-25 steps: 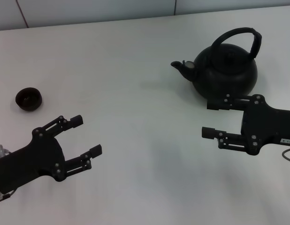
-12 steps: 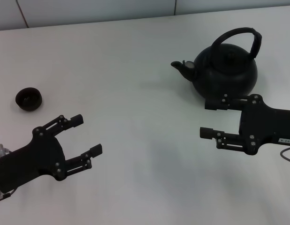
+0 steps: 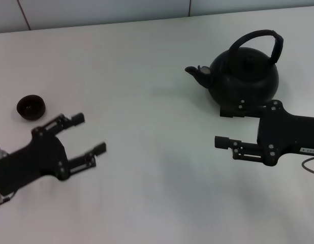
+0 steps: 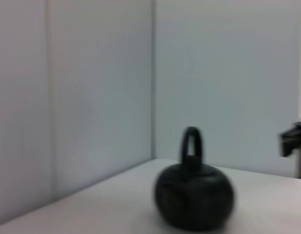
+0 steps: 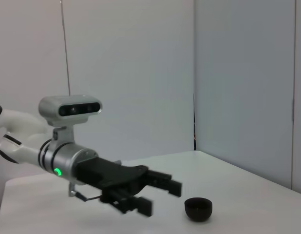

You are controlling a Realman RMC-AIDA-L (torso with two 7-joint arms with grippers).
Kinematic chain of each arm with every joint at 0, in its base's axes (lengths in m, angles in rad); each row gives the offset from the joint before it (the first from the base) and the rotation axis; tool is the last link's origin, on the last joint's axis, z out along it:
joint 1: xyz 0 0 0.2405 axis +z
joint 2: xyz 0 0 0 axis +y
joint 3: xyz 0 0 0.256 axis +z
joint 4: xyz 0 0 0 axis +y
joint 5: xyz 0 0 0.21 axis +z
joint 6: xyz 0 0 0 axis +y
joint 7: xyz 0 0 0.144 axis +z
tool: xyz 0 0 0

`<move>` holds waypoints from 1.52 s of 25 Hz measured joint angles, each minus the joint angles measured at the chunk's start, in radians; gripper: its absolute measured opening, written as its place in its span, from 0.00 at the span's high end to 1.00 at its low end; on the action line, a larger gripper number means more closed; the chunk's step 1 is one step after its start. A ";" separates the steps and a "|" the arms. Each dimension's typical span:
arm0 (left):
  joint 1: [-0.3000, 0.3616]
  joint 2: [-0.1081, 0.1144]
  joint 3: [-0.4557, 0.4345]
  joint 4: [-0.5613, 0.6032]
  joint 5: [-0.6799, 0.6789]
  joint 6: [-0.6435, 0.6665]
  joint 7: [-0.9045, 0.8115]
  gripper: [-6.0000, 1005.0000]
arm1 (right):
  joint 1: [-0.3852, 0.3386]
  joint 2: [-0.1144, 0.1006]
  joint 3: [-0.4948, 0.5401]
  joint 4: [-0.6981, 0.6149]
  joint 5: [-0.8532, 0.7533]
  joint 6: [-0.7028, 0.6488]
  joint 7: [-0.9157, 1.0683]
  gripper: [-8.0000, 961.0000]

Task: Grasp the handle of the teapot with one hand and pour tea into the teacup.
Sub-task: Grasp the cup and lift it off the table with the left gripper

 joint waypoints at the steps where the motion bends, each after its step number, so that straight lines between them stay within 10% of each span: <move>1: -0.001 0.000 0.000 0.000 -0.019 -0.017 0.000 0.17 | 0.001 0.000 0.000 0.000 0.000 0.000 0.000 0.34; 16: -0.059 0.000 0.002 -0.018 -0.220 -0.378 0.001 0.17 | 0.047 0.000 0.005 0.010 0.000 0.000 0.012 0.34; 38: -0.033 0.004 -0.035 -0.063 -0.224 -0.386 0.118 0.17 | 0.082 -0.003 0.000 0.011 0.009 0.012 0.050 0.34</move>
